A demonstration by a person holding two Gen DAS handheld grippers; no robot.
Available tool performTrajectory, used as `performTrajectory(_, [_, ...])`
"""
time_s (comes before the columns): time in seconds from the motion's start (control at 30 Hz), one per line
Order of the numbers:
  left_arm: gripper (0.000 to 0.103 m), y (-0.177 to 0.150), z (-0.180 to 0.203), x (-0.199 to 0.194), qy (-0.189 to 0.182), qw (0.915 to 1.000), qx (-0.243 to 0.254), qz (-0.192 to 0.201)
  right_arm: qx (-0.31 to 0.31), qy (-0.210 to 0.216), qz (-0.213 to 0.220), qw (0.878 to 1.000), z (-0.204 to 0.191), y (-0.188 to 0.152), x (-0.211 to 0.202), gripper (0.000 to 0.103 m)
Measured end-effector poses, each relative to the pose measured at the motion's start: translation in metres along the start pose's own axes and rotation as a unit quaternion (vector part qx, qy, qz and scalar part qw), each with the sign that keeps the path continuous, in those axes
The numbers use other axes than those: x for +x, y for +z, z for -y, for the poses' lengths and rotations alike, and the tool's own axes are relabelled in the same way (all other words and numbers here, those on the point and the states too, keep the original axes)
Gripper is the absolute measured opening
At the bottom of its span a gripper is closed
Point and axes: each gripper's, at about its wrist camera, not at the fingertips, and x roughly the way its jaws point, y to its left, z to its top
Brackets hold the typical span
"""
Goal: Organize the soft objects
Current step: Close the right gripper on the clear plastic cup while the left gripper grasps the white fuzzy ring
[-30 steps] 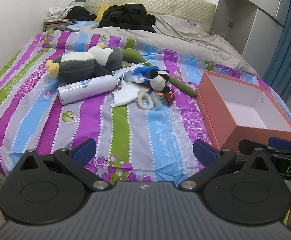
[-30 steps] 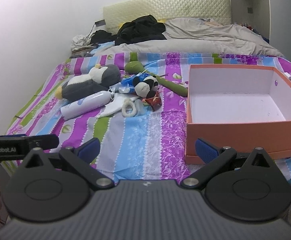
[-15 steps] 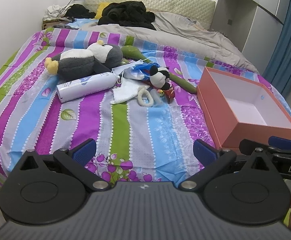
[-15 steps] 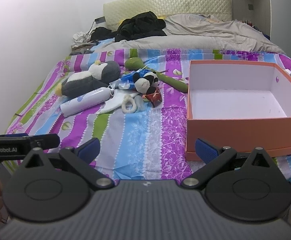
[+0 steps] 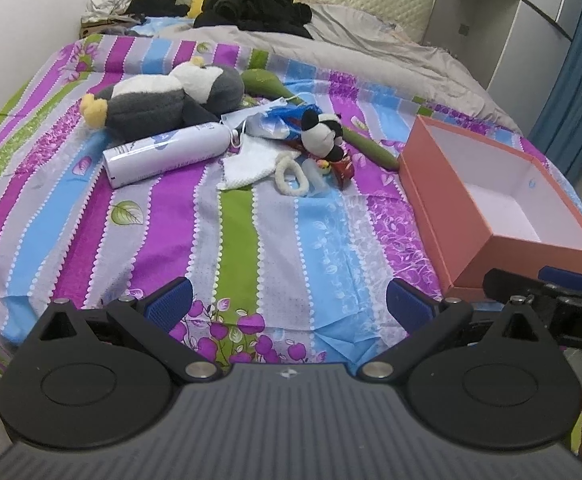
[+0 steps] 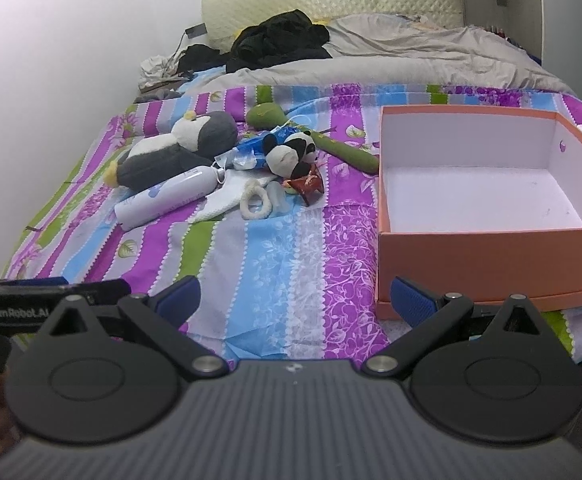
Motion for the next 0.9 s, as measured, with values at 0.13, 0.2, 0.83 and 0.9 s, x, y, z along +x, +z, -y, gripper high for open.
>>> performTrajectory(0.13, [0.103, 0.003, -0.005, 0.019, 0.002, 1.0, -0.002, -0.009, 0.003, 0.002, -0.008, 1.0, 0.0, 0.007, 0.015, 0.103])
performTrajectory(0.2, [0.103, 0.006, -0.009, 0.03, 0.004, 0.9999, -0.007, -0.012, -0.003, 0.013, -0.011, 1.0, -0.003, 0.011, 0.021, 0.103])
performTrajectory(0.83, [0.099, 0.028, -0.036, 0.103, -0.025, 0.9993, -0.027, -0.007, -0.023, 0.027, -0.022, 0.999, -0.019, 0.027, 0.086, 0.063])
performTrajectory(0.9, [0.086, 0.031, -0.035, 0.112, -0.025, 0.9993, -0.028, -0.007, -0.025, 0.026, -0.027, 0.999, -0.02, 0.029, 0.095, 0.054])
